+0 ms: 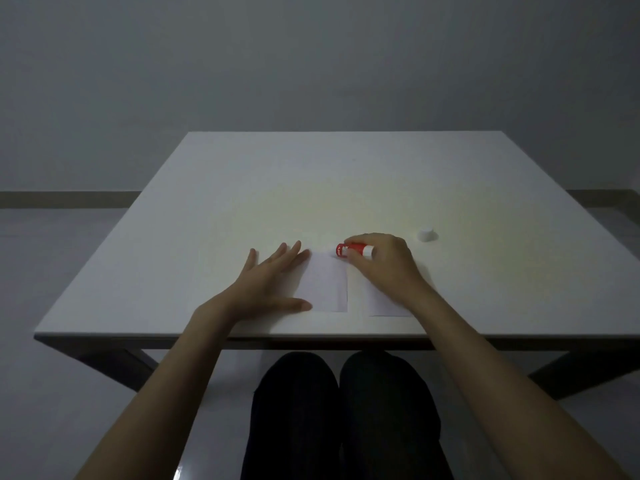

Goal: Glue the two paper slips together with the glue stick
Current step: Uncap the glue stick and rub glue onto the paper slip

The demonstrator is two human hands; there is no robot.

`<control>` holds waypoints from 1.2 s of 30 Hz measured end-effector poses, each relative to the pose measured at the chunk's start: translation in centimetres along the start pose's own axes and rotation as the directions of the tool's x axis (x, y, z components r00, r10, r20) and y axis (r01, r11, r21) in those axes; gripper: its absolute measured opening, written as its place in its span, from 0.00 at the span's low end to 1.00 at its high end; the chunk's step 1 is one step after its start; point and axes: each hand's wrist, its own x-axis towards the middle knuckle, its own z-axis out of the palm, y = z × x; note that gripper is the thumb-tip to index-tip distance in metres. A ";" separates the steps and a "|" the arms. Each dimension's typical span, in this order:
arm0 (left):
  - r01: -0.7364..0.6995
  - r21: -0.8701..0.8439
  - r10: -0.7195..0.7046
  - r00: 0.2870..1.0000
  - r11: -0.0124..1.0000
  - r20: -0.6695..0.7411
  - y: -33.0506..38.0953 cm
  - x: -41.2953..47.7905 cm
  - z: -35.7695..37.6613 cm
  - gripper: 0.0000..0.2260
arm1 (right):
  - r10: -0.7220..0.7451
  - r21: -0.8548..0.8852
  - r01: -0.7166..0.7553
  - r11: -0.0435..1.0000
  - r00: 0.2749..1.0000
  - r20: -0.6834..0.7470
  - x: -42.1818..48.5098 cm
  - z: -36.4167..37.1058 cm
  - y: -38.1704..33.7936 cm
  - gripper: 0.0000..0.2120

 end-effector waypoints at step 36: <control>-0.170 -0.607 -0.263 0.788 0.776 -0.557 4.9 1.0 -4.9 0.09 | 0.195 0.634 -0.336 0.697 0.939 0.283 -4.6 3.9 -5.2 0.14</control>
